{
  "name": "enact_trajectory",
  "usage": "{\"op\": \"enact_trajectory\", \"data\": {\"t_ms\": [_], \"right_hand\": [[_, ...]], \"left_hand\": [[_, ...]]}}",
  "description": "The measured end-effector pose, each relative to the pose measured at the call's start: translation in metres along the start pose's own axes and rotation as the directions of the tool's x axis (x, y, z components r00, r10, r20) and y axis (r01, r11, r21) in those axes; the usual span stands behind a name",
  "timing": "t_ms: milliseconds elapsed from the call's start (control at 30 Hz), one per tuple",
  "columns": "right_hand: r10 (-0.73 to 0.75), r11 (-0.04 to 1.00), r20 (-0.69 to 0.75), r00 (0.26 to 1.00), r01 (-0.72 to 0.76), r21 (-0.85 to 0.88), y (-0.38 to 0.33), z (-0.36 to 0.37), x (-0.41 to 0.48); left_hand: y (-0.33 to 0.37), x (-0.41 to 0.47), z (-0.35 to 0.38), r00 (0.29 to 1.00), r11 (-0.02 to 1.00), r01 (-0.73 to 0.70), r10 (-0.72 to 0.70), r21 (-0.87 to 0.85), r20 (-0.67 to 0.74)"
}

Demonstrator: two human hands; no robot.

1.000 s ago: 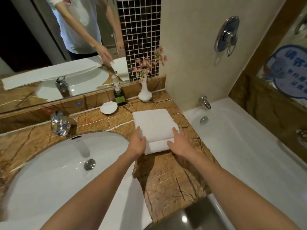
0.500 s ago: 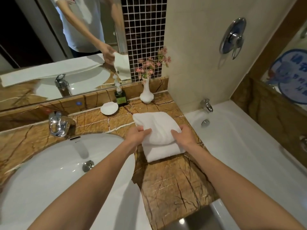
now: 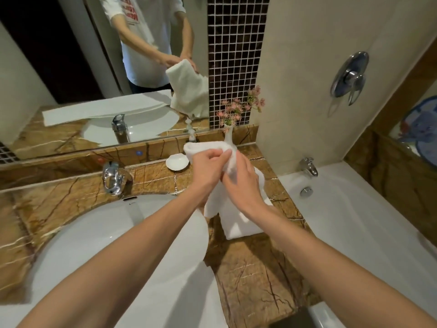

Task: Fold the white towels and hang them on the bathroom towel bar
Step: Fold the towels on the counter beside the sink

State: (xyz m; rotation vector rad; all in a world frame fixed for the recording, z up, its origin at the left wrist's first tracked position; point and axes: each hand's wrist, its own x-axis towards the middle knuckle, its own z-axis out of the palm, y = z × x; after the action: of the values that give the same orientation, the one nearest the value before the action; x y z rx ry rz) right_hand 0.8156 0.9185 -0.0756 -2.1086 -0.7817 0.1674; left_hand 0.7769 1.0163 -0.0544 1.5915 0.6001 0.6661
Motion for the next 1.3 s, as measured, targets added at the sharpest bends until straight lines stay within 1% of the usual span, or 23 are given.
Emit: {"op": "enact_trajectory", "data": {"t_ms": [100,200,333,467,533,667,800,867,933,1067,1167,1300], "right_hand": [[-0.054,0.998,-0.04,0.998,0.055,0.022,-0.014,0.0,0.005],[-0.107,0.992,-0.005,0.994,0.107,0.067,-0.027,0.009,0.002],[-0.182,0.976,-0.007,0.983,0.181,0.121,-0.047,0.023,-0.005],[-0.208,0.954,-0.032,0.978,0.21,0.213,-0.078,0.037,-0.011],[-0.213,0.956,-0.034,0.976,0.216,0.198,-0.092,0.045,-0.012],[-0.174,0.971,-0.08,0.982,0.184,0.153,-0.119,0.059,-0.014],[-0.237,0.971,-0.072,0.969,0.239,0.022,-0.14,0.072,-0.021],[-0.266,0.964,-0.056,0.962,0.265,-0.028,-0.148,0.078,-0.025],[-0.304,0.951,-0.033,0.952,0.301,-0.067,-0.155,0.082,-0.03],[-0.343,0.915,0.081,0.936,0.352,-0.198,-0.161,0.083,-0.042],[-0.324,0.89,0.084,0.942,0.334,-0.311,-0.161,0.075,-0.05],[-0.333,0.847,0.104,0.937,0.346,-0.404,-0.164,0.062,-0.066]], "left_hand": [[0.013,-0.002,-0.015,0.999,1.0,-0.006,0.005,-0.023,-0.035],[0.019,-0.006,-0.034,0.995,0.999,-0.051,0.05,-0.008,-0.089],[0.02,-0.016,-0.068,0.983,0.989,-0.121,0.131,0.087,-0.126],[0.021,-0.031,-0.106,0.973,0.974,-0.142,0.17,0.176,-0.156],[0.021,-0.039,-0.127,0.97,0.969,-0.141,0.176,0.202,-0.167],[0.025,-0.049,-0.18,0.958,0.951,-0.108,0.178,0.291,-0.224],[0.03,-0.053,-0.246,0.95,0.907,-0.068,0.186,0.416,-0.249],[0.029,-0.056,-0.278,0.966,0.872,-0.051,0.167,0.486,-0.197],[0.028,-0.06,-0.307,0.981,0.823,-0.063,0.154,0.565,-0.116],[0.026,-0.074,-0.358,0.991,0.697,-0.11,0.133,0.709,0.022],[0.025,-0.087,-0.393,0.987,0.619,-0.158,0.112,0.769,0.112],[0.019,-0.099,-0.428,0.972,0.54,-0.23,0.08,0.81,0.223]]}}
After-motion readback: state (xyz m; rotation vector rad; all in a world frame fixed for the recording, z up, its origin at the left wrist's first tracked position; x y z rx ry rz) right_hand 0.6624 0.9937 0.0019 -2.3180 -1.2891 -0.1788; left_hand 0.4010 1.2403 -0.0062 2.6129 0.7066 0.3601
